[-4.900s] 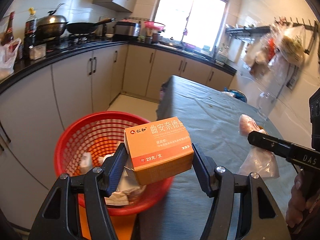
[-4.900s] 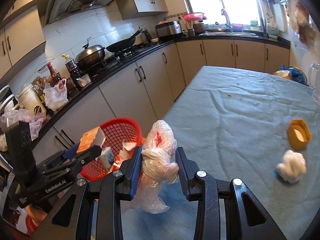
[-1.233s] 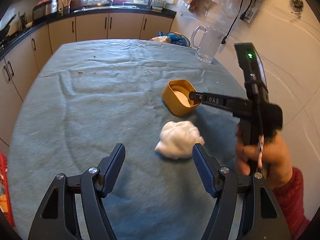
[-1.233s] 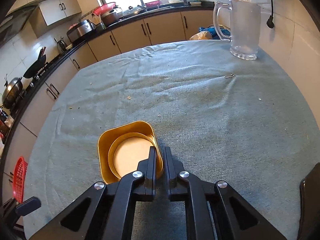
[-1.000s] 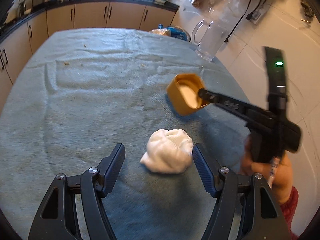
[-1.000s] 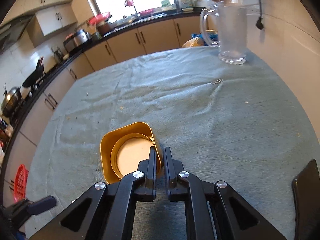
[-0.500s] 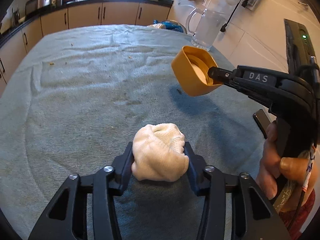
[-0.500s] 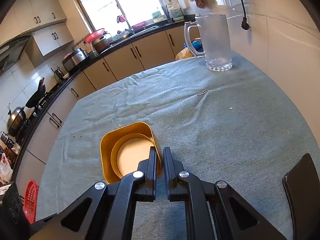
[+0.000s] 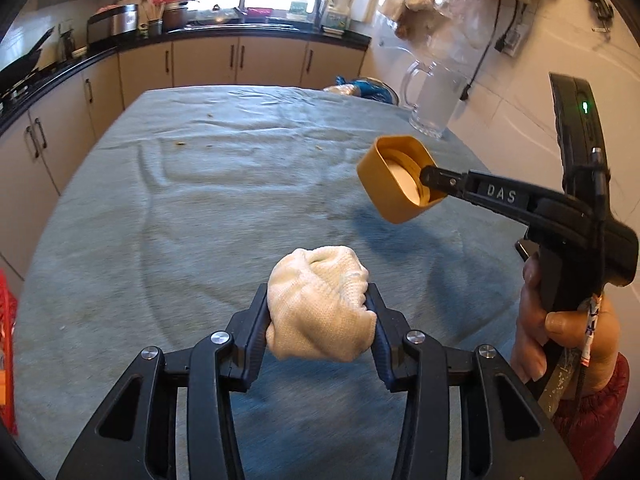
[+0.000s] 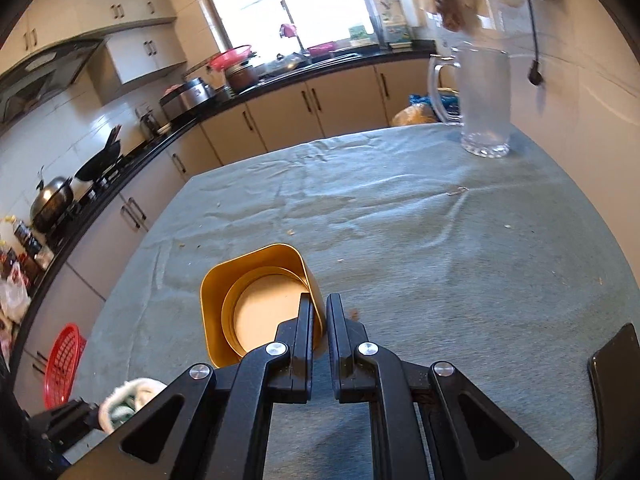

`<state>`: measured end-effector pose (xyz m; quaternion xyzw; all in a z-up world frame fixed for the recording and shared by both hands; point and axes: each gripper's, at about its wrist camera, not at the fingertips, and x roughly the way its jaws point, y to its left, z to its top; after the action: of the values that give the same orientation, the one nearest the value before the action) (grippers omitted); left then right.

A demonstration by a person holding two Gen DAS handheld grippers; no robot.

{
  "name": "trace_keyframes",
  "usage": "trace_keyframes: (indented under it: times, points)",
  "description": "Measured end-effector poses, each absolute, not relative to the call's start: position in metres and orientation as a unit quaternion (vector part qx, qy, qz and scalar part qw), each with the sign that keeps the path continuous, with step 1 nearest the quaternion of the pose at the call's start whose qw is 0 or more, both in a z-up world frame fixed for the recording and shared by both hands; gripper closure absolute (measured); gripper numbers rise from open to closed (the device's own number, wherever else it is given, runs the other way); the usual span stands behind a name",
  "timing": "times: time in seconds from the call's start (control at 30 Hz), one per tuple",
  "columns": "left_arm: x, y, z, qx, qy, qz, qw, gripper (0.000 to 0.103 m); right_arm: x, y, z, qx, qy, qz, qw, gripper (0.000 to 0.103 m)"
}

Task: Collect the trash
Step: 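Carry the white cloth to the basket with the left tool while the right tool carries the container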

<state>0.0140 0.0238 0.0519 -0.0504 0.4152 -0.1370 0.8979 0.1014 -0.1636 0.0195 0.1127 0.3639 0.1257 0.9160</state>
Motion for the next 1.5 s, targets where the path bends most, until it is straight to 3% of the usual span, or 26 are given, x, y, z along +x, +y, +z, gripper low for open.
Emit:
trace_keyframes:
  times: [0.6,1.5]
  points:
    - [-0.024,0.112,0.068,-0.082,0.379,-0.078,0.918,0.06,0.073,-0.09,0.025,0.09,0.381,0.213,0.895,0.096]
    - [-0.083,0.304,0.058,-0.168,0.339,0.058,0.924,0.059,0.041,0.113,0.04,0.017,0.399,0.317,0.86,0.096]
